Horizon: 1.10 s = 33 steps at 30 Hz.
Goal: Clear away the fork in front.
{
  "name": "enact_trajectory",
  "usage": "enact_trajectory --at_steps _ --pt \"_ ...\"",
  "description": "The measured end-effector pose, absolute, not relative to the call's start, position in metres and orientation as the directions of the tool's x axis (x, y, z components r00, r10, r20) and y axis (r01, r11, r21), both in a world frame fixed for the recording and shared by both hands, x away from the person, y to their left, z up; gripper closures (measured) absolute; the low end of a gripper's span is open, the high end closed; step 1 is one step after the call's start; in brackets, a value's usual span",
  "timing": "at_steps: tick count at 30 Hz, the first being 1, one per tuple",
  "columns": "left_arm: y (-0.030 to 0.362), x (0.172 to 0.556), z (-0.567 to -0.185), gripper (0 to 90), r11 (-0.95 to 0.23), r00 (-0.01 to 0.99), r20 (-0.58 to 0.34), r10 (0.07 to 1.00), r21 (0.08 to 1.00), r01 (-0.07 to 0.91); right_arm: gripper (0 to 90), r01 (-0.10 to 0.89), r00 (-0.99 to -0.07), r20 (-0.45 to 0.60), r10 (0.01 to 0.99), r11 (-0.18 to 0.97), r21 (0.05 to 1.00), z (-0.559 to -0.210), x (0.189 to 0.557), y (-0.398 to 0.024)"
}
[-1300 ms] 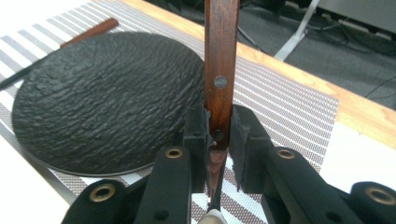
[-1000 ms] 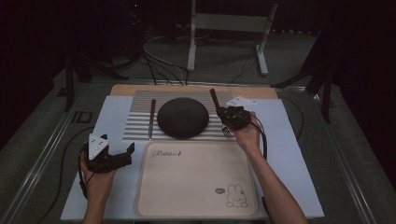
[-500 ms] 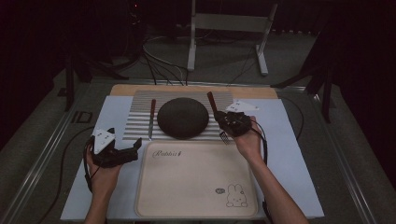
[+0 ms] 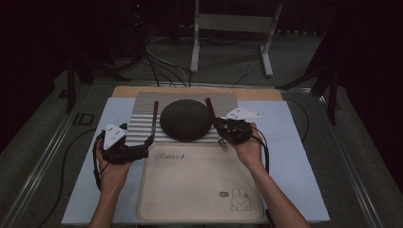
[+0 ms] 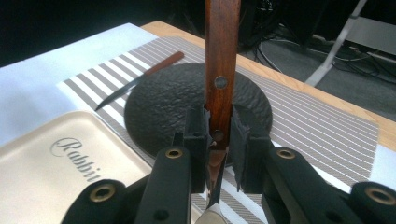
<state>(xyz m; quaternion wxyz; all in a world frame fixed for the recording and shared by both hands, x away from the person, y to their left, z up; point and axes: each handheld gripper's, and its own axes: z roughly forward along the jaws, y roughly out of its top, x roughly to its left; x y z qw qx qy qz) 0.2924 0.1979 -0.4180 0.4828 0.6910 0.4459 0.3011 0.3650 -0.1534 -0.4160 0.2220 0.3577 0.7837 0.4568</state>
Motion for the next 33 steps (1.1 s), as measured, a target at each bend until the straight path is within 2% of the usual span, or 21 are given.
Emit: enact_trajectory --at_steps 11,33 --pt "0.177 0.302 -0.410 0.8 -0.140 0.461 -0.029 0.887 0.934 0.329 77.7 0.337 -0.675 -0.026 0.738 0.340 0.878 -0.418 0.353 -0.137" --pt "0.142 0.317 -0.399 2.9 -0.104 0.520 -0.093 0.849 0.936 0.337 77.7 0.298 -0.715 -0.037 0.698 0.352 0.887 -0.419 0.336 -0.117"
